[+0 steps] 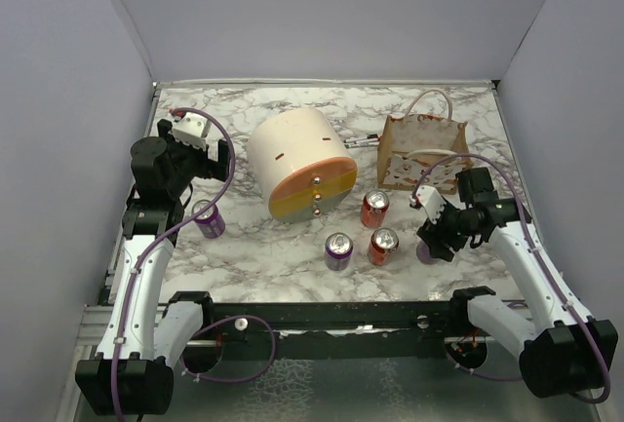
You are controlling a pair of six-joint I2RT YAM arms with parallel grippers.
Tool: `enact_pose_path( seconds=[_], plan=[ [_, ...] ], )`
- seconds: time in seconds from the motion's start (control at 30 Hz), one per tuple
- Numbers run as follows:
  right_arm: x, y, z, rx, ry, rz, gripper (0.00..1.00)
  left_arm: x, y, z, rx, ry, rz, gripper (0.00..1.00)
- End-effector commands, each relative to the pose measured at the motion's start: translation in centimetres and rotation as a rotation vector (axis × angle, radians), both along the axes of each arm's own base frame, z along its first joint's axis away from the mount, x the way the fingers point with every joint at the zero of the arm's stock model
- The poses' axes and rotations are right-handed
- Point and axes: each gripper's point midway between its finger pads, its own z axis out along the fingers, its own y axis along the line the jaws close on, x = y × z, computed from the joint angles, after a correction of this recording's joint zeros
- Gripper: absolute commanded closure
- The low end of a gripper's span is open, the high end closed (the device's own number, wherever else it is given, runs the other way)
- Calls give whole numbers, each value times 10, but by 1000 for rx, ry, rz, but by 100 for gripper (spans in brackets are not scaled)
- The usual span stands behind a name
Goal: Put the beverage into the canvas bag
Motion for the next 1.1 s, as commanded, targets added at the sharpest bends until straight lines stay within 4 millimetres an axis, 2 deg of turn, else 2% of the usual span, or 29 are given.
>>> enact_pose_path(
  seconds=[0.0, 0.2, 0.47, 0.57, 0.67, 0.73, 0.83, 0.9, 1.0, 1.07],
  plan=[
    [22, 15, 35, 77, -130, 25, 46, 1, -4, 0, -19, -14, -26, 1],
    [30, 33, 89, 182, -227, 44, 63, 2, -9, 0, -25, -15, -50, 1],
    [46, 66, 197, 387, -390, 98, 80, 4, -12, 0, -34, -13, -66, 1],
    [61, 74, 239, 445, -484, 96, 88, 5, -12, 0, -37, -11, -68, 1],
    [84, 74, 271, 479, -578, 40, 97, 5, -12, -2, -36, -8, -69, 1],
    [99, 73, 288, 495, -628, -2, 99, 6, -12, -2, -37, -6, -68, 1],
    [128, 65, 306, 495, -689, -104, 99, 7, -13, -1, -38, -5, -72, 1],
    [148, 57, 310, 478, -712, -172, 99, 7, -13, -1, -39, -4, -75, 1],
    [177, 48, 305, 439, -721, -253, 99, 7, -14, -1, -40, -2, -77, 1],
    [198, 44, 289, 404, -688, -286, 99, 7, -14, -2, -42, 0, -80, 1]
  ],
)
